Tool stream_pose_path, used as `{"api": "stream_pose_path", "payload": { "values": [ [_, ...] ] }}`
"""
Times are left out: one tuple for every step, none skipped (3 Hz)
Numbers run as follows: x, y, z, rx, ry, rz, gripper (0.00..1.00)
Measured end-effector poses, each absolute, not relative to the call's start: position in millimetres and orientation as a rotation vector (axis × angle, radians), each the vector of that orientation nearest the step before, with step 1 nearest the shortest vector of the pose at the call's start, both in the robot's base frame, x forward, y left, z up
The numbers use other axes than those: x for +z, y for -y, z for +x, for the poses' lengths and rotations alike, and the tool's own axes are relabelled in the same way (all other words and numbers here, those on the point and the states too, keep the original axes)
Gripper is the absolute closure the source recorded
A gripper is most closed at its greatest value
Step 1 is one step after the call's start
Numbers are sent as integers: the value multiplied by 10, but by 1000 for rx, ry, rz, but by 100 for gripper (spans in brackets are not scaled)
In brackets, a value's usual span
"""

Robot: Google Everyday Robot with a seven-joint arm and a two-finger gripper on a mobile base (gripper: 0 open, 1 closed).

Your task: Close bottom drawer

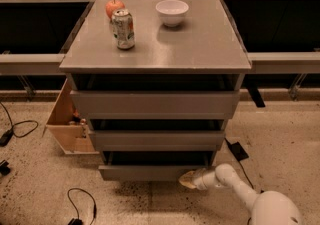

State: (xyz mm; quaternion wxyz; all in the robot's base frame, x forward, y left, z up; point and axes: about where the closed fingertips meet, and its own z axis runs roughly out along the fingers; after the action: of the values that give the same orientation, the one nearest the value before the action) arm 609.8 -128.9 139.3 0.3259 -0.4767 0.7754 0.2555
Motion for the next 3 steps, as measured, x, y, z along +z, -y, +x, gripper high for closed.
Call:
{"api": "stream_pose_path", "payload": {
  "values": [
    [1423, 1316, 6166, 660, -2029, -1243, 100],
    [1453, 1344, 6233, 649, -2026, -1234, 100],
    [1482, 1375, 6299, 640, -2023, -1224, 100]
  ]
}}
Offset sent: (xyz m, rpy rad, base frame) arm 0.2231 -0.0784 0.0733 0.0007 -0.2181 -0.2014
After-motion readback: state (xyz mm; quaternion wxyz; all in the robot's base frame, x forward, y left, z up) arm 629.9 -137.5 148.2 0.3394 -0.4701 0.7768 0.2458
